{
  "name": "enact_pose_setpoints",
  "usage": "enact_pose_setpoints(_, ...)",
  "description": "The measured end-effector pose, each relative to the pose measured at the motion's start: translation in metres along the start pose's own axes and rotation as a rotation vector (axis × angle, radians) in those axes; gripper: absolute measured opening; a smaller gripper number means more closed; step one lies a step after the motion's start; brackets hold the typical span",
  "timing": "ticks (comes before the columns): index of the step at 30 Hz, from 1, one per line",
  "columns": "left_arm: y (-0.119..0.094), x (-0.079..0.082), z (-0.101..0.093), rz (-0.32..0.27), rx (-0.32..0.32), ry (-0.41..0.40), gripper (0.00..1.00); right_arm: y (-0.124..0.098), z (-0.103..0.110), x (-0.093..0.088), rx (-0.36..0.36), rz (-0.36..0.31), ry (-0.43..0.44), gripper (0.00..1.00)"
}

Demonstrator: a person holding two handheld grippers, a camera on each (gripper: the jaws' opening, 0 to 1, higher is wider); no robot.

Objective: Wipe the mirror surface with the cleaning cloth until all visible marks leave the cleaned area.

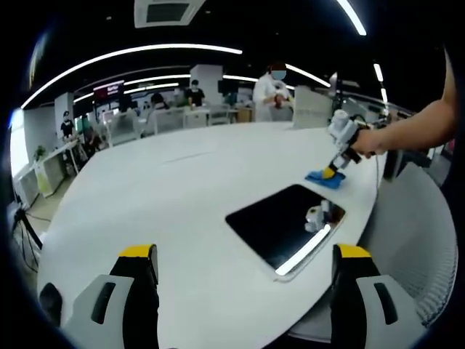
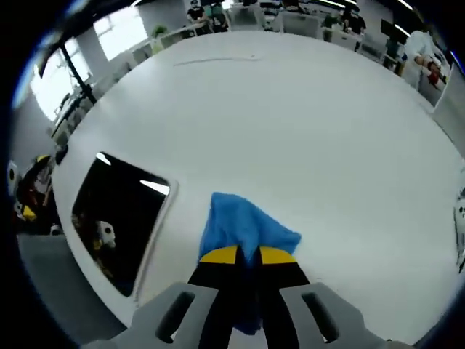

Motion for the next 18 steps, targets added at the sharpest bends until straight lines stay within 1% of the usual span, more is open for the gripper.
enact_pose_setpoints(2, 0.0, 0.001, -0.001, -0.004, 0.002, -0.004, 1.0, 0.0, 0.003, 0.001, -0.007, -0.001, -0.01, 0.06)
enact_pose_setpoints(4, 0.0, 0.0, -0.002, -0.001, 0.002, -0.004, 1.0, 0.0, 0.002, 0.002, -0.015, 0.005, -0.056, 0.07)
enact_pose_setpoints(6, 0.001, -0.001, -0.003, 0.002, 0.002, -0.003, 1.0, 0.0, 0.001, 0.003, -0.024, 0.003, -0.059, 0.1)
enact_pose_setpoints(8, 0.001, -0.001, -0.004, 0.002, 0.003, -0.006, 1.0, 0.001, 0.001, 0.003, -0.012, 0.001, -0.04, 0.12)
enact_pose_setpoints(10, 0.001, -0.001, -0.004, 0.001, 0.002, -0.009, 1.0, 0.001, 0.003, 0.004, 0.019, -0.008, -0.025, 0.19)
enact_pose_setpoints(13, 0.003, -0.002, -0.004, 0.004, 0.001, -0.007, 1.0, 0.0, 0.008, 0.004, 0.006, -0.008, -0.044, 0.22)
enact_pose_setpoints(16, 0.006, -0.001, -0.004, 0.001, -0.002, -0.007, 1.0, 0.0, 0.008, 0.002, 0.01, -0.029, -0.029, 0.25)
enact_pose_setpoints(17, 0.006, 0.0, -0.005, 0.0, -0.004, -0.006, 1.0, -0.001, 0.009, 0.002, 0.022, -0.04, -0.016, 0.27)
enact_pose_setpoints(18, 0.007, 0.002, -0.005, -0.003, -0.006, -0.002, 1.0, -0.003, 0.012, 0.003, 0.048, -0.059, 0.003, 0.32)
Point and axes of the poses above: the point that each gripper's makers call its tool centre point, and the gripper's own axes: y roughly forward along the fingers, z roughly to its left, x roughly out of its top, the point moved 7 cm from there along -y, roughly backward along the fingers, and after that the axes turned 11 degrees about -y, right-handed, at the moved point
